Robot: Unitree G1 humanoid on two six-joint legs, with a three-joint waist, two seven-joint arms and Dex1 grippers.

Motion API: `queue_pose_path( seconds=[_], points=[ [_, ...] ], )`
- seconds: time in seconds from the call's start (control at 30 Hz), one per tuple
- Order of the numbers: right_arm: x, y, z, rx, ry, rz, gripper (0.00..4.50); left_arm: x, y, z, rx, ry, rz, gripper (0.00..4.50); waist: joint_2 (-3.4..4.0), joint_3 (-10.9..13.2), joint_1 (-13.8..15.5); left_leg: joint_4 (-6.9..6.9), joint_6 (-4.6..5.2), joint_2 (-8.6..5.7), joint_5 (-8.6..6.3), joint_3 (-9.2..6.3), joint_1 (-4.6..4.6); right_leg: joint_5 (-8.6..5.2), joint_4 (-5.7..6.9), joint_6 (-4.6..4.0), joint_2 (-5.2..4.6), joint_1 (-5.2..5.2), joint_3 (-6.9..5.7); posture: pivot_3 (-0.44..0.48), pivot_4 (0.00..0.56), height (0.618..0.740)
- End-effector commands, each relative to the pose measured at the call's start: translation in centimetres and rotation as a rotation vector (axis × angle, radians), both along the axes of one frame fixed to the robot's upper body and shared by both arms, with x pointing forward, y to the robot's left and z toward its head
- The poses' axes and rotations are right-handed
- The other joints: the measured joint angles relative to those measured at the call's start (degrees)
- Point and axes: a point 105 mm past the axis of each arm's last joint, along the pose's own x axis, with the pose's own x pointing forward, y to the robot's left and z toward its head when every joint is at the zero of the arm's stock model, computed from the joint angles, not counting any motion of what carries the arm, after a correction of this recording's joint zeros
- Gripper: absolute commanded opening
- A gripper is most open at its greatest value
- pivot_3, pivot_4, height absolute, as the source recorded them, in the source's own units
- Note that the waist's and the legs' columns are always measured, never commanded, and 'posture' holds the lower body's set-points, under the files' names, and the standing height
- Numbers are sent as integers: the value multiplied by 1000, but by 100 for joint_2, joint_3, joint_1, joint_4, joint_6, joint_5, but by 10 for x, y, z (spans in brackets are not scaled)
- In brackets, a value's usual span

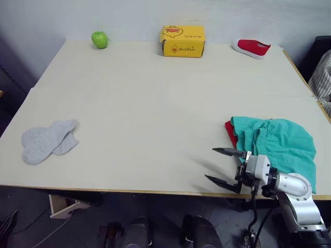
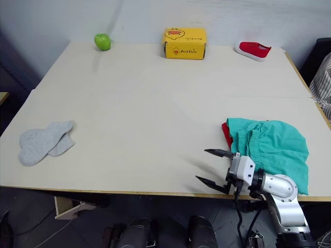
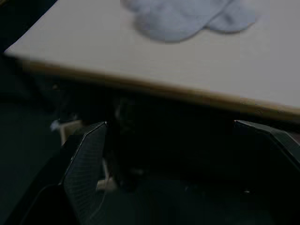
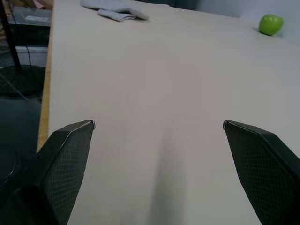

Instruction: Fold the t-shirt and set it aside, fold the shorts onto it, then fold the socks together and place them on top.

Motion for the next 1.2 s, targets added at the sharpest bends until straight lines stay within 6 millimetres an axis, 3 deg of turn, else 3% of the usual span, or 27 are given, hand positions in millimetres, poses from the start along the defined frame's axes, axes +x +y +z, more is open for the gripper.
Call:
queue_pose_path(
  seconds=[0.03, 0.13, 0.2, 0.3, 0.47, 0.67, 0.77, 1.0, 1.17, 1.2],
  points=[
    [-4, 1, 8, 42, 10, 42, 4475, 1, -2, 26, 95, -33, -39, 4500, -1, 0, 58, 1, -1, 2, -2, -4, 1, -2, -3, -4, -25, -3, 0, 0, 150, 740],
    [-4, 3, 11, 47, -18, 46, 4475, 24, -19, 35, 134, -21, -162, 4500, 0, 0, 84, 1, -8, 15, -6, -14, 2, -9, -28, -17, -21, -9, -4, 0, 150, 740],
    [-4, 13, 20, 62, -43, 80, 4475, 64, -39, 46, 195, -11, -296, 4500, 0, 0, 90, -1, -11, 18, -8, -13, -1, -9, -30, -17, -19, 1, -4, 0, 150, 740],
    [-1, 24, 31, 89, -69, 111, 4475, 103, -54, 51, 266, 41, -387, 4500, 7, 3, 79, -1, -15, 13, -4, -5, -7, -4, 5, -14, -19, -3, 0, 0, 150, 740],
    [6, 34, 36, 89, -85, 141, 4475, 164, -56, 51, 326, 58, -413, 4500, 10, 5, -5, -7, -14, 20, 23, 45, 7, -4, 46, -13, 42, -23, 35, 0, 150, 740],
    [13, 33, 37, 78, -99, 132, 4475, 204, -49, 28, 317, 166, -419, 4500, 6, 4, -86, -7, -24, 30, 24, 90, 16, 1, 67, -4, 60, -42, 44, 0, 150, 740],
    [16, 32, 37, 77, -100, 121, 4500, 215, -52, 19, 256, 181, -449, 3885, 2, 2, -88, -7, -23, 30, 23, 116, 15, 4, 79, 0, 59, -66, 68, 0, 150, 740],
    [17, 23, 32, 54, -85, 80, 4500, 229, -79, 20, 167, 198, -601, 1604, 3, 2, -64, -3, -27, 28, 34, 137, 19, 3, 108, -1, 53, -96, 120, 0, 150, 740],
    [17, 15, 25, 38, -73, 32, 4500, 229, -137, 32, 174, 163, -813, 25, 3, 2, -64, -4, -27, 28, 32, 140, 15, 4, 114, -1, 50, -97, 137, 0, 150, 740],
    [17, 13, 23, 32, -71, 23, 4500, 228, -150, 33, 174, 160, -857, 25, 3, 2, -60, -3, -27, 27, 32, 140, 15, 4, 114, -1, 50, -97, 138, 0, 150, 740]
  ],
)
